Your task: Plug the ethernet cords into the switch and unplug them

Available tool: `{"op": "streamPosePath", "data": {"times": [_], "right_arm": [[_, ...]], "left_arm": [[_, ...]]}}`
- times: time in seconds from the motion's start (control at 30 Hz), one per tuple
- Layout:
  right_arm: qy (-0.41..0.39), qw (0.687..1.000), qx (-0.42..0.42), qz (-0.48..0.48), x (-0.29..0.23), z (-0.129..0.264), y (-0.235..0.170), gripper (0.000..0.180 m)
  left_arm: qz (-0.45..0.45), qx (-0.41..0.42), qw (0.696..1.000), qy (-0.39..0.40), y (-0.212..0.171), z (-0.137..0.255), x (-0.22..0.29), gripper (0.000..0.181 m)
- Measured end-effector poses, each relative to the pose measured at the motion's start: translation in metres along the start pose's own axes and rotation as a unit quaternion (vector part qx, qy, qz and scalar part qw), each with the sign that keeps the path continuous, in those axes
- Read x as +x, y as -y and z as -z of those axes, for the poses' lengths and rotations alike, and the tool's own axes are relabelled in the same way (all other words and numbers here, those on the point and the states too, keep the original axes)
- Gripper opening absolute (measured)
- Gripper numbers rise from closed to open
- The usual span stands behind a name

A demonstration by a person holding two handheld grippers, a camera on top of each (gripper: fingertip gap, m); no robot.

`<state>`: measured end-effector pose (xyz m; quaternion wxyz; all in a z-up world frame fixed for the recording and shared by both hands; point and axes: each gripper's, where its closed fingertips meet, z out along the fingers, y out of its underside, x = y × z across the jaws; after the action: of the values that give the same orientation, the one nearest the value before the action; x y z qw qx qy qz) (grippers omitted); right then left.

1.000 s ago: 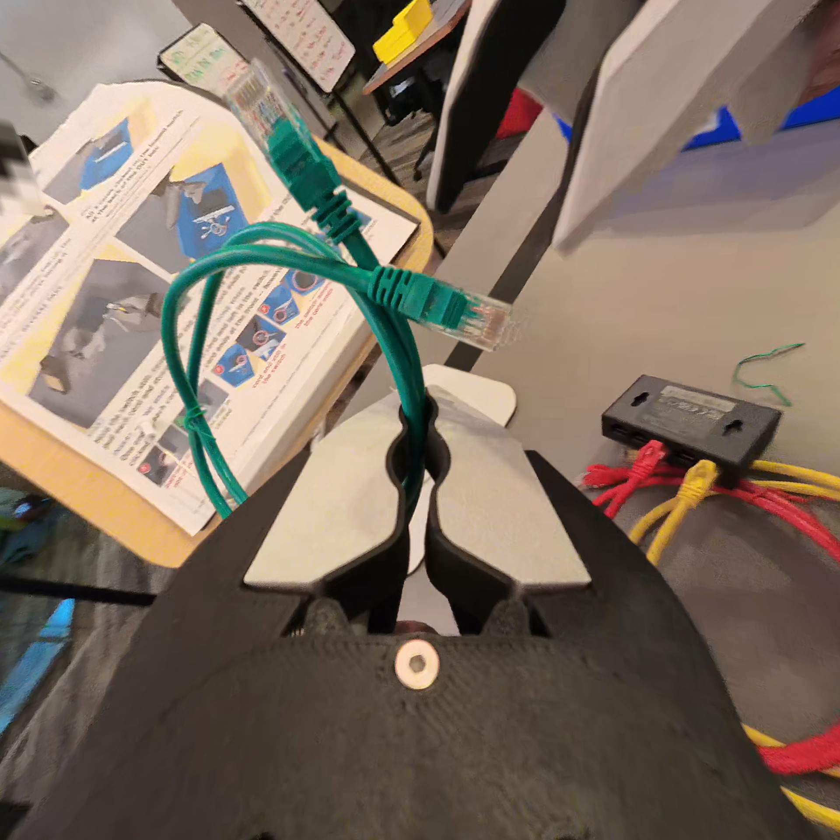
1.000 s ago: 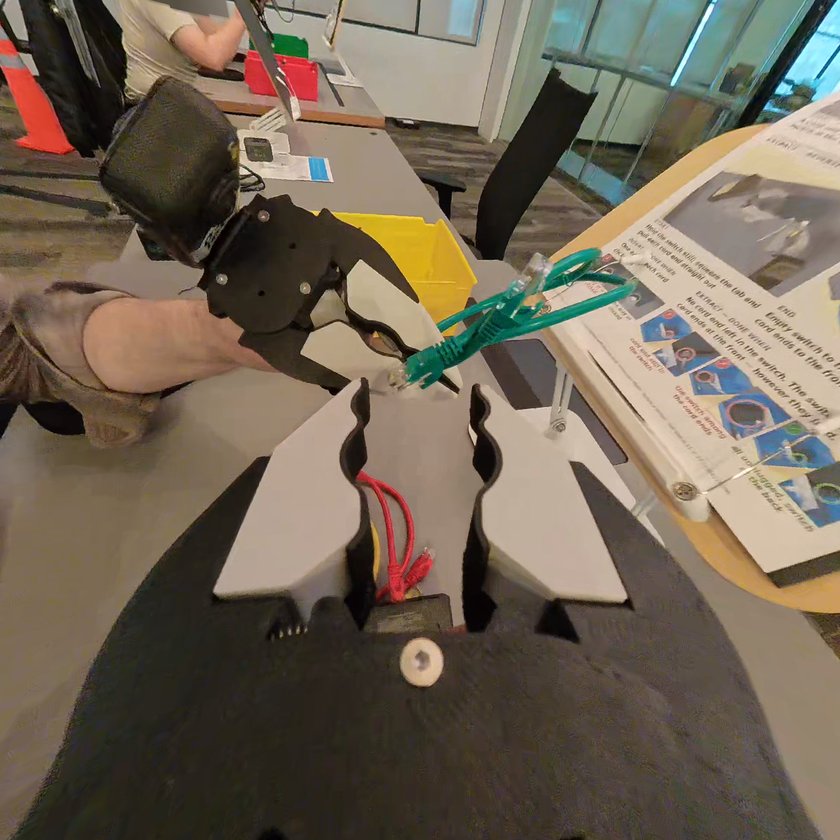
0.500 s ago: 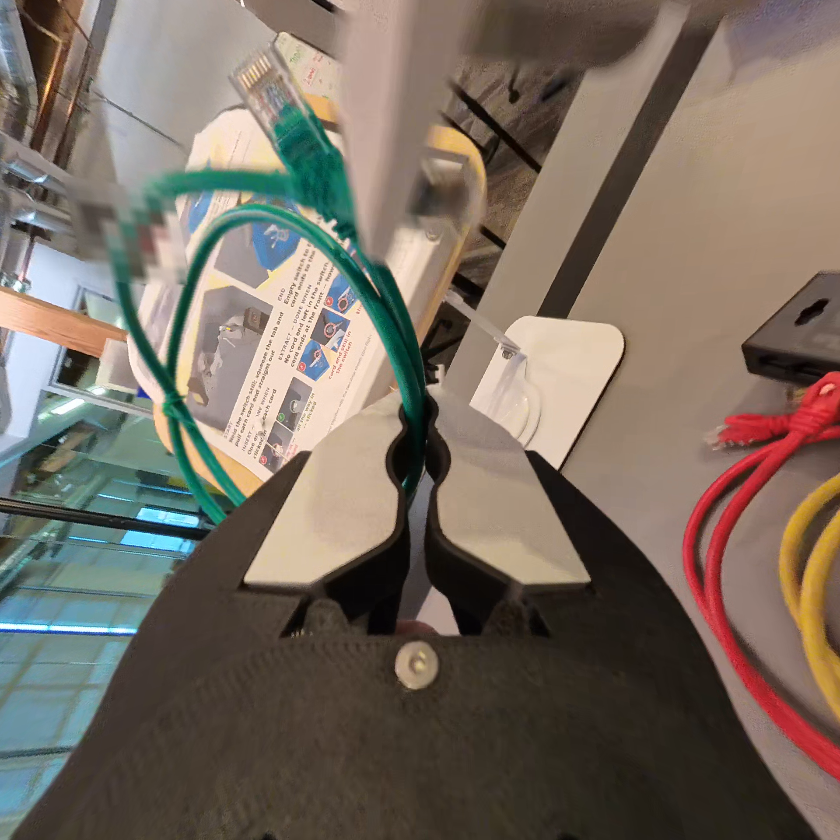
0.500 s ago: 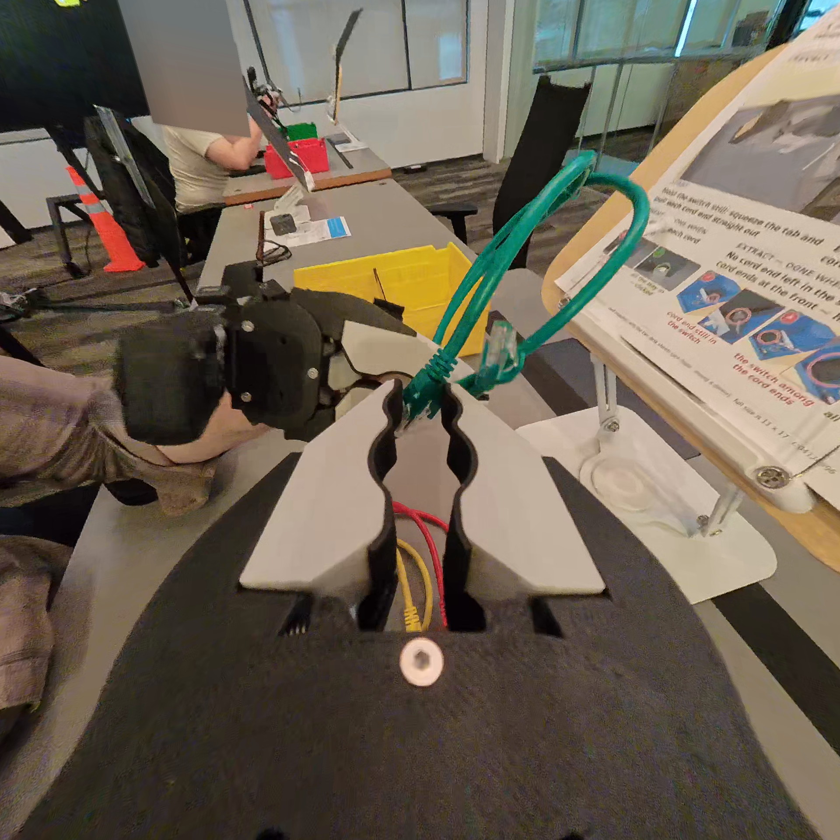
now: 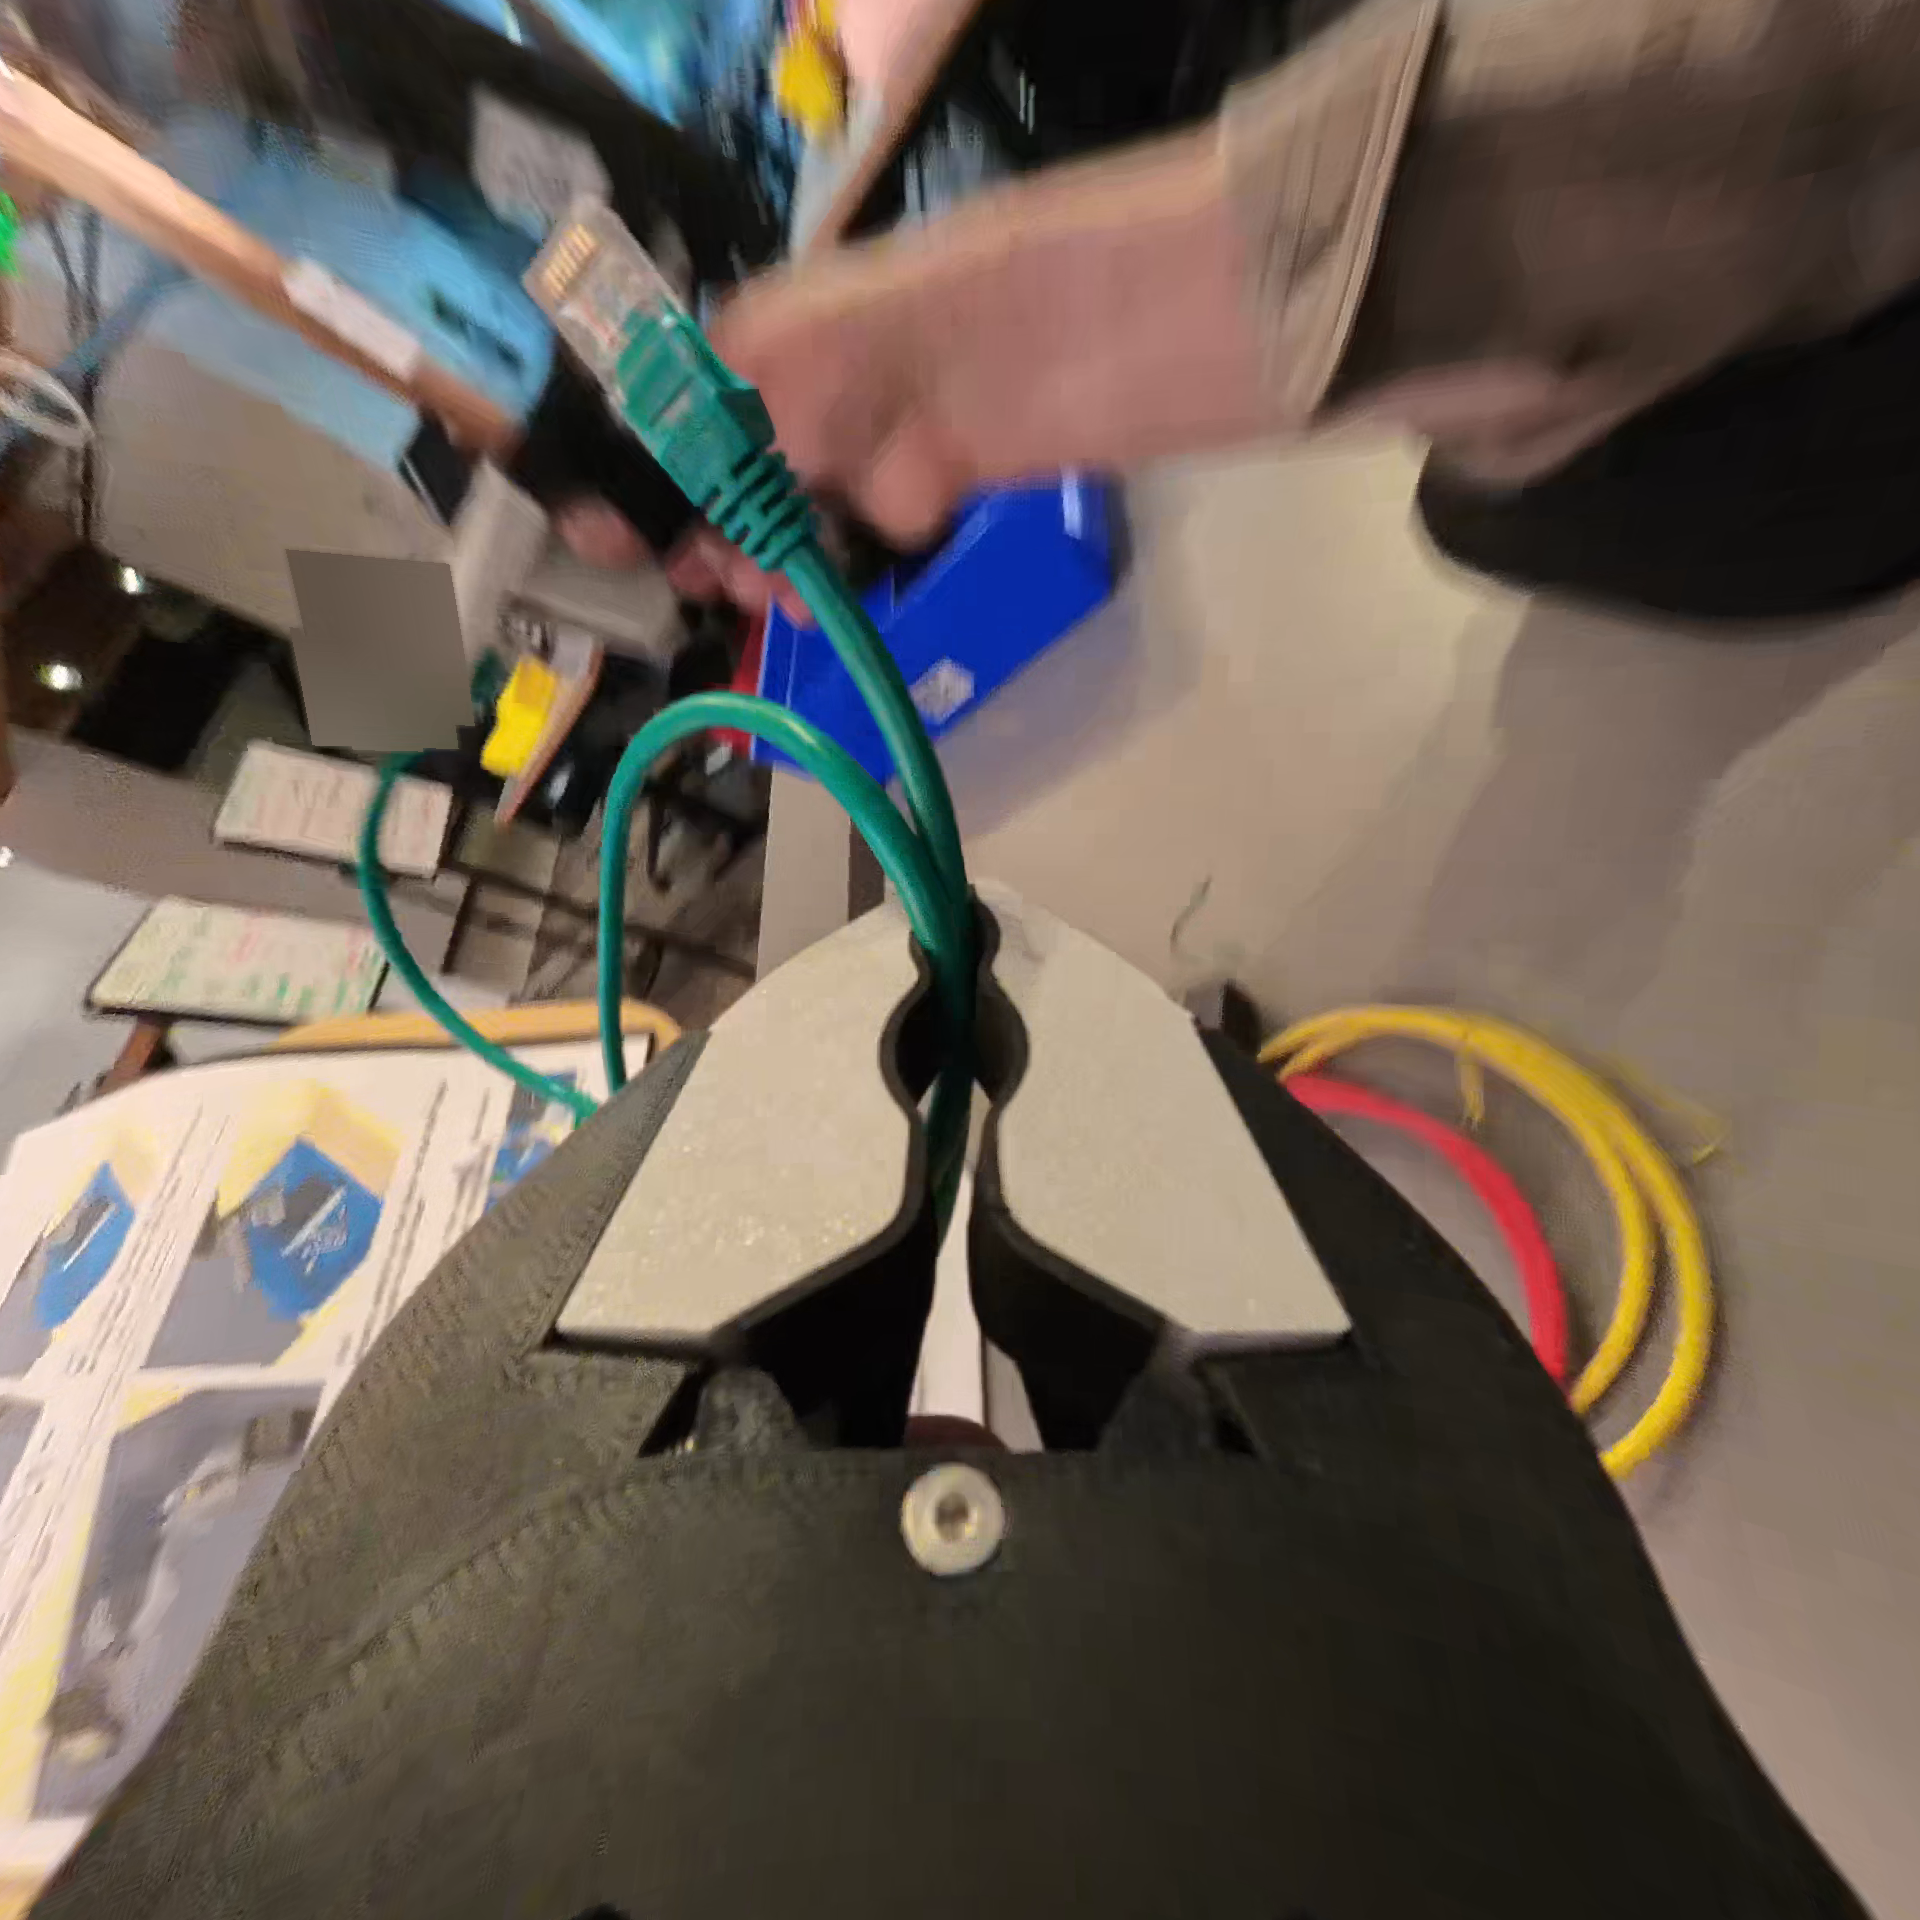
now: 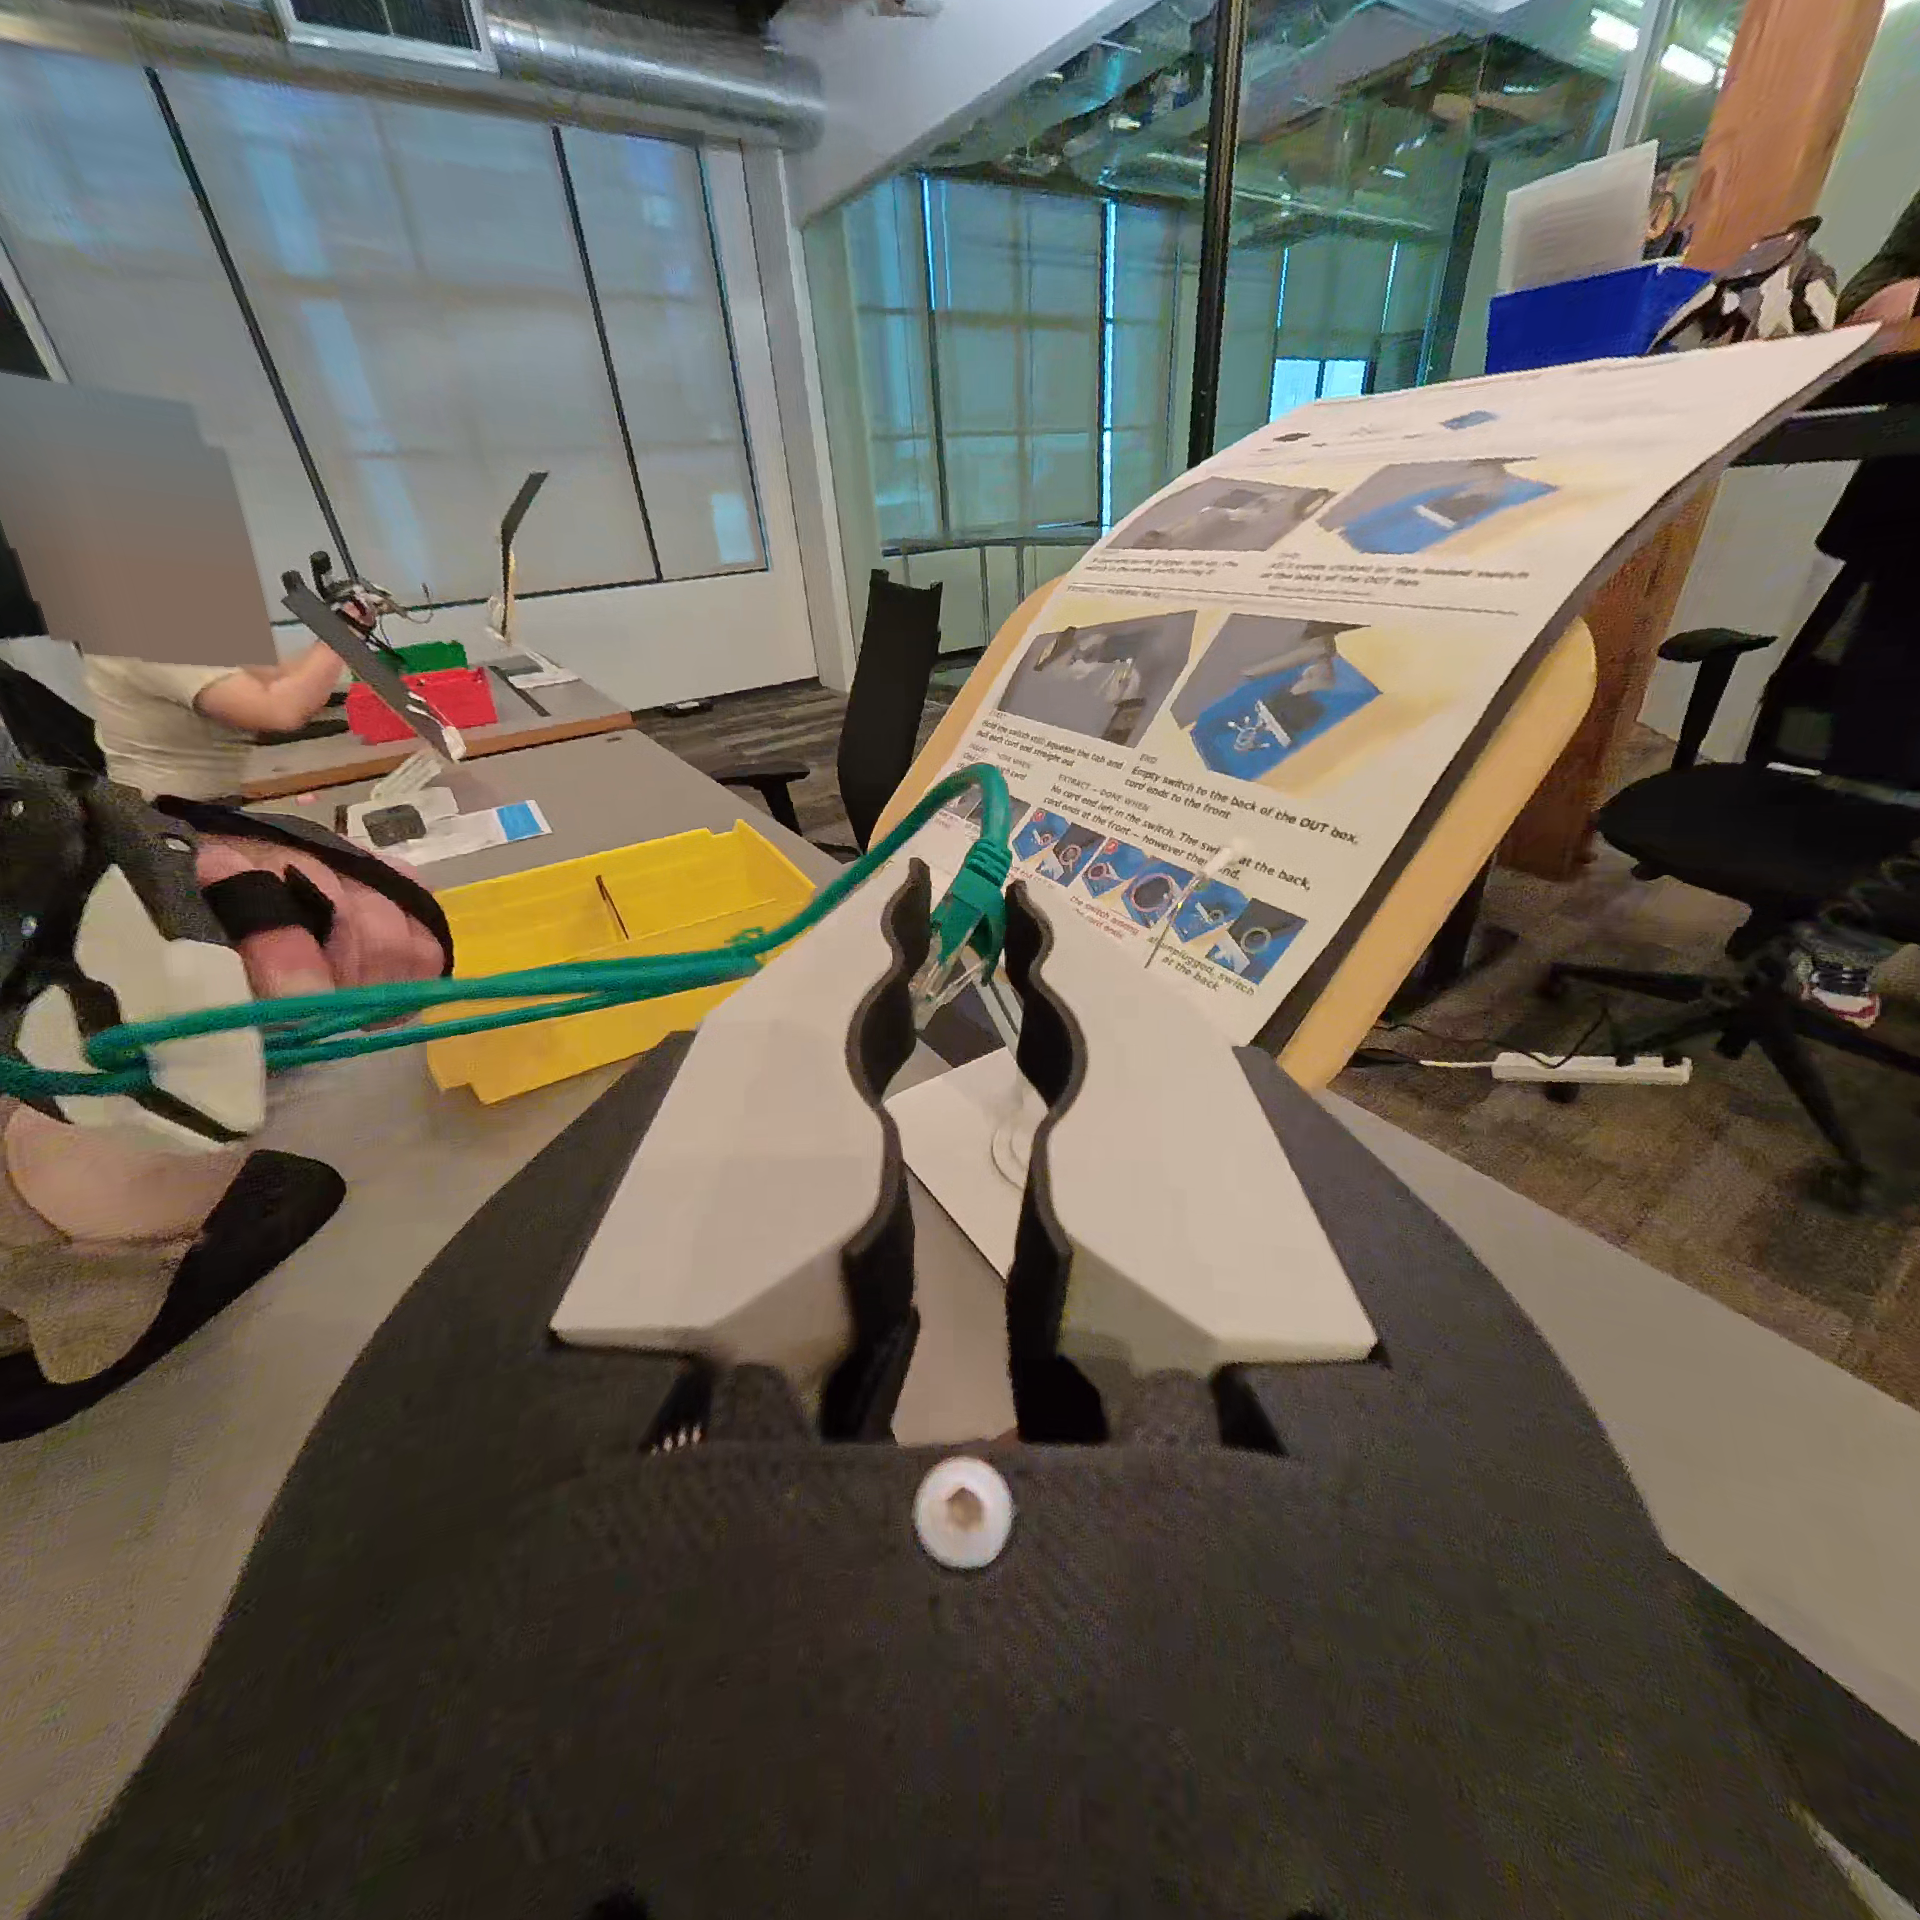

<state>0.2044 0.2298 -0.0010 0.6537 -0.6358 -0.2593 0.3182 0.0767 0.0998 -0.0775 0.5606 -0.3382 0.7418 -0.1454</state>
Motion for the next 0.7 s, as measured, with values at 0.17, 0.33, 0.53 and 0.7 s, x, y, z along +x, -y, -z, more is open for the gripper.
{"op": "streamPosePath", "data": {"times": [0.17,0.33,0.53,0.7], "right_arm": [[0.029,0.996,-0.033,-0.078,0.014,-0.006,-0.034,0.012],[0.061,0.988,-0.116,-0.083,0.005,-0.026,-0.078,0.011],[0.159,0.972,-0.163,-0.054,-0.031,-0.044,-0.108,0.011],[0.130,0.979,-0.159,0.008,-0.034,-0.057,-0.100,0.025]], "left_arm": [[0.091,0.182,0.979,-0.014,0.047,0.056,-0.022,0.001],[0.138,0.300,0.944,-0.022,0.067,0.104,-0.038,0.001],[0.202,0.387,0.900,-0.008,0.065,0.140,-0.064,0.001],[0.261,0.342,0.902,0.004,0.039,0.119,-0.076,0.001]]}}
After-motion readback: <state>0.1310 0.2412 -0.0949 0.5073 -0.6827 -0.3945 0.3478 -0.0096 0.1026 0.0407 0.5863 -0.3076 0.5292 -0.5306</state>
